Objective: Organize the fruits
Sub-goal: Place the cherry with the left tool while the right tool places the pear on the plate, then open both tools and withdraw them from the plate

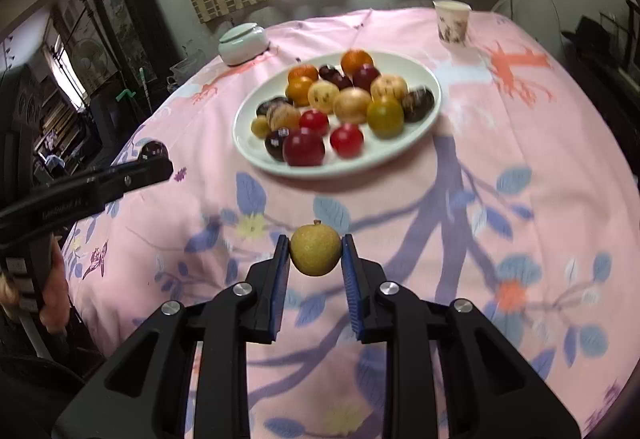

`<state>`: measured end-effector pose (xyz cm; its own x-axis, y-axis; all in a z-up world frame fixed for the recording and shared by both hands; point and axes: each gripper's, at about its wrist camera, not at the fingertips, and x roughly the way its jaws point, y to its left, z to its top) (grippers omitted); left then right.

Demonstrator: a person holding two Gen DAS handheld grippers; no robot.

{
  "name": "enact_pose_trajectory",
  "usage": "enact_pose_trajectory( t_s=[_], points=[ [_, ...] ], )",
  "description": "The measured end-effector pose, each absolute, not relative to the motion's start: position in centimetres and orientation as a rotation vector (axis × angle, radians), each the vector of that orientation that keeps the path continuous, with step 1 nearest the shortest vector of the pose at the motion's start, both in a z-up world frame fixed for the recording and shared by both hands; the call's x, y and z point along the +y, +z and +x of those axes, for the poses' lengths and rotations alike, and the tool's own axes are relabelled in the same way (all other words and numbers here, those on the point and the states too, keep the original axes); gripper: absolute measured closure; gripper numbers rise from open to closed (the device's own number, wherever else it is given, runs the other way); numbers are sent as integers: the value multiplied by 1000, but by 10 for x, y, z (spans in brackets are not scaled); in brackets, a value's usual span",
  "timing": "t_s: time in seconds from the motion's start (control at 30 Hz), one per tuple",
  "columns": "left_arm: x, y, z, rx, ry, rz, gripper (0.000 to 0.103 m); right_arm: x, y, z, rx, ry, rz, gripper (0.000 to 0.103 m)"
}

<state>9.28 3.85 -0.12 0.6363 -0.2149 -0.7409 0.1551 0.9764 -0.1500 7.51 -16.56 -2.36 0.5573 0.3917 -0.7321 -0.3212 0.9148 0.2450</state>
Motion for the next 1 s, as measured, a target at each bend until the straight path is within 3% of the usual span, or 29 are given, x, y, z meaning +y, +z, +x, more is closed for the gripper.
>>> enact_pose_trajectory(
  t_s=[0.2, 0.43, 0.83, 0.87, 0.97, 1.0],
  points=[
    [39, 15, 181, 882, -167, -87, 70, -149, -3, 138, 887, 457, 45, 77],
    [28, -15, 276, 984, -90, -66, 70, -130, -24, 221, 992, 425, 83, 77],
    [32, -37, 308, 1028, -58, -64, 69, -112, -38, 244, 1013, 450, 44, 77],
    [32, -37, 309, 1031, -54, -61, 65, -111, -39, 245, 1019, 451, 37, 77],
    [33, -31, 306, 1001, -39, -59, 36, -104, -40, 245, 1014, 453, 6, 75],
    [34, -28, 304, 991, -37, -63, 31, -102, -39, 245, 1005, 449, -9, 75]
  ],
)
